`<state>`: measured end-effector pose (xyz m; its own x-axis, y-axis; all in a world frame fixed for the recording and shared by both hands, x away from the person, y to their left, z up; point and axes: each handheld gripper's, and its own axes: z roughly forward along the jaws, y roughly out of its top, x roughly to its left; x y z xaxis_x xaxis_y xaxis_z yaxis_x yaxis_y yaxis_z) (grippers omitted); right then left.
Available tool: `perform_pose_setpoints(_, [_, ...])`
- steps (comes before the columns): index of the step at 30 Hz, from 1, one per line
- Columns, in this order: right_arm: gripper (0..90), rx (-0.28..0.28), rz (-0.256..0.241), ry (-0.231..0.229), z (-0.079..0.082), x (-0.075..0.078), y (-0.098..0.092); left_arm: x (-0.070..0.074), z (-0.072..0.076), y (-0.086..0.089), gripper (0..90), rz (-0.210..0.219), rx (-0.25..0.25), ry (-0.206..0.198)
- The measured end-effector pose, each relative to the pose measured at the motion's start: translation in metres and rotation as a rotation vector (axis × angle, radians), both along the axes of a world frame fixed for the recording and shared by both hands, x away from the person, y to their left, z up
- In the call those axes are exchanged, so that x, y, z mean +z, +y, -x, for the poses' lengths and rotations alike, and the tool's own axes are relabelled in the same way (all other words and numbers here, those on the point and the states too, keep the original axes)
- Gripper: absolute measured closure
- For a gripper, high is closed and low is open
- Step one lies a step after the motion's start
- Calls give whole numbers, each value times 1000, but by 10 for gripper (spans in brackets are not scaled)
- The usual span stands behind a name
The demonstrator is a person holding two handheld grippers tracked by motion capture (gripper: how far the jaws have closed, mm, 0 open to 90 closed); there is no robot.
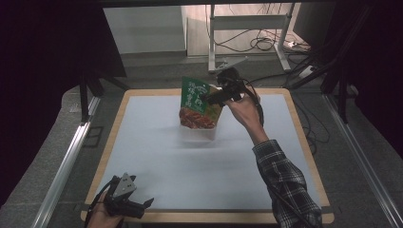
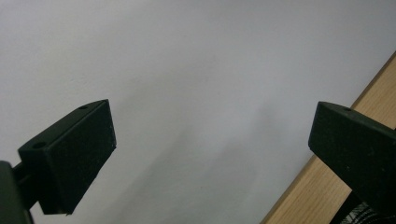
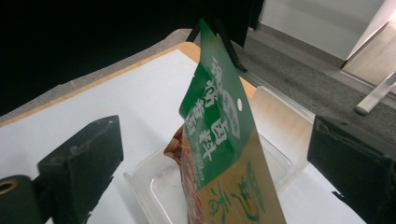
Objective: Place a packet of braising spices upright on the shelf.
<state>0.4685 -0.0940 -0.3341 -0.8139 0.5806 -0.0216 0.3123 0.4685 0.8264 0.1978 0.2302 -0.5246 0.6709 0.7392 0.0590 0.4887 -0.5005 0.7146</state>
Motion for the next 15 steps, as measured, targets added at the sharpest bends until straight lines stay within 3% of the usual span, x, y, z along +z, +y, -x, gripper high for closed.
perform_pose_setpoints(15, [0, 9, 11, -14, 15, -3, -9, 0, 0, -1, 7, -5, -1, 1])
